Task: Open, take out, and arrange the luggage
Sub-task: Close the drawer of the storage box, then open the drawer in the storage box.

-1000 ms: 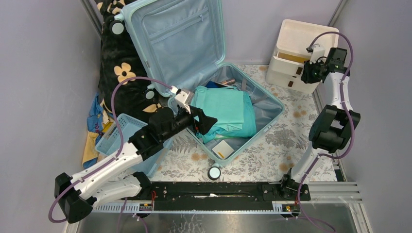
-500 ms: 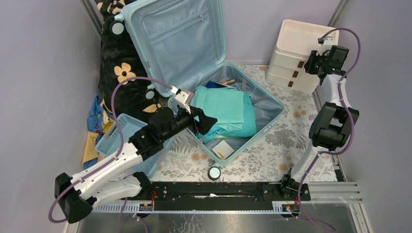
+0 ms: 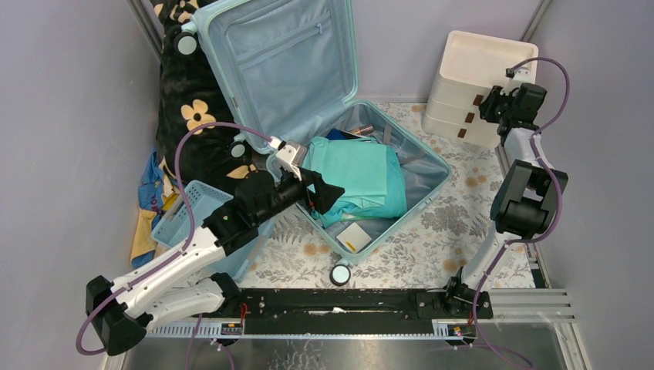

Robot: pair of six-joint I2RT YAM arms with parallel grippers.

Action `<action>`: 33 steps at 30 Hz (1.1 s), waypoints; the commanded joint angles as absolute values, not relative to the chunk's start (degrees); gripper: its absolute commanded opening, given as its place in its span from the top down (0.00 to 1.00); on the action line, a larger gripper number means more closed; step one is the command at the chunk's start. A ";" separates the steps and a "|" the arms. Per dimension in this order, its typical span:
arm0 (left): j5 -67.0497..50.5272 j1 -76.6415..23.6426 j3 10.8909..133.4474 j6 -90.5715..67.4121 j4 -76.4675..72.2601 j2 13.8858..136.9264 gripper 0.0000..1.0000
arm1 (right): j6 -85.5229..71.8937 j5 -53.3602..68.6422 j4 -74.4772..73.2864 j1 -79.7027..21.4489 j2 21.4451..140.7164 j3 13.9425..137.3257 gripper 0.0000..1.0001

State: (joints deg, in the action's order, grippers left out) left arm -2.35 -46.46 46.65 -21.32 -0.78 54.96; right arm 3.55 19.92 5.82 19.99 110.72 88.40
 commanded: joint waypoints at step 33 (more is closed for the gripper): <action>-0.22 -44.32 47.26 -26.84 -9.84 55.79 0.01 | -4.35 16.05 27.29 17.71 111.25 75.38 0.50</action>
